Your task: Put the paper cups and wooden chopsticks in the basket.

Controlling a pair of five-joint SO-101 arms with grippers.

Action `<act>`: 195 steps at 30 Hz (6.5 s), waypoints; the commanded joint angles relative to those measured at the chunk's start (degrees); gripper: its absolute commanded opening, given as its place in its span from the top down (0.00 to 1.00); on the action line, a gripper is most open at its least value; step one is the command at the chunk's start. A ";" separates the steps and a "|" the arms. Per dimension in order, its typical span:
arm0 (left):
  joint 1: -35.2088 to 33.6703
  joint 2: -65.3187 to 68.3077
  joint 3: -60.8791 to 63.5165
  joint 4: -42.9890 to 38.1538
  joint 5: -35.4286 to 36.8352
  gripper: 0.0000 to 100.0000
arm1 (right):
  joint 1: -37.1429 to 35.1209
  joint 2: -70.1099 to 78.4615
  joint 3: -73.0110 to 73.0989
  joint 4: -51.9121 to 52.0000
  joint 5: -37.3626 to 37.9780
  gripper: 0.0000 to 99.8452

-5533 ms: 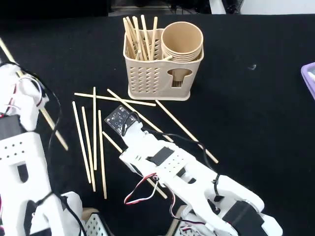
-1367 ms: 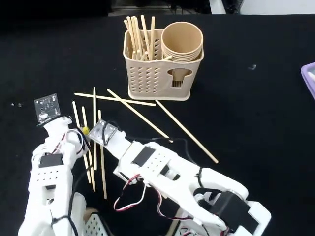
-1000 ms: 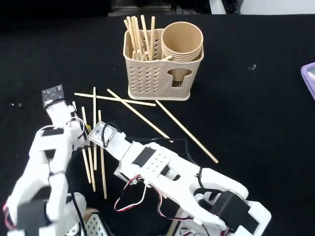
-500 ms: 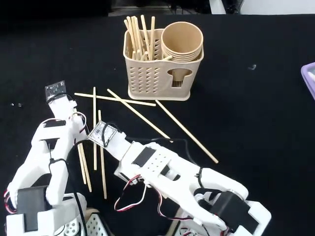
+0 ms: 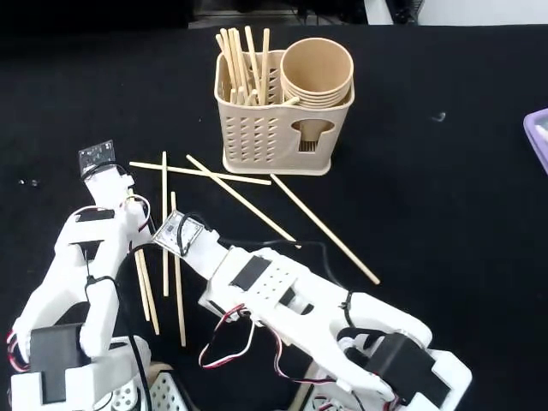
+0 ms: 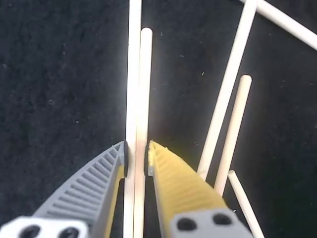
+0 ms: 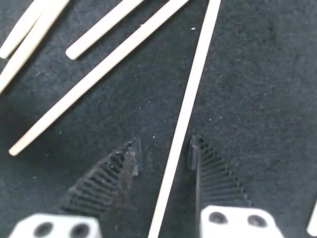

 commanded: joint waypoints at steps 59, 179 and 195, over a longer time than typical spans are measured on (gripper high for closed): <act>22.46 -34.73 -23.08 -36.31 -3.60 0.97 | -0.97 -2.77 -0.48 -1.23 0.53 0.83; -6.20 -32.26 6.99 2.99 -9.41 0.87 | 10.73 -3.30 -7.96 7.91 -1.14 0.83; -6.37 -29.71 22.20 -15.47 -9.23 0.87 | 0.44 -2.77 -2.33 2.37 -1.14 0.83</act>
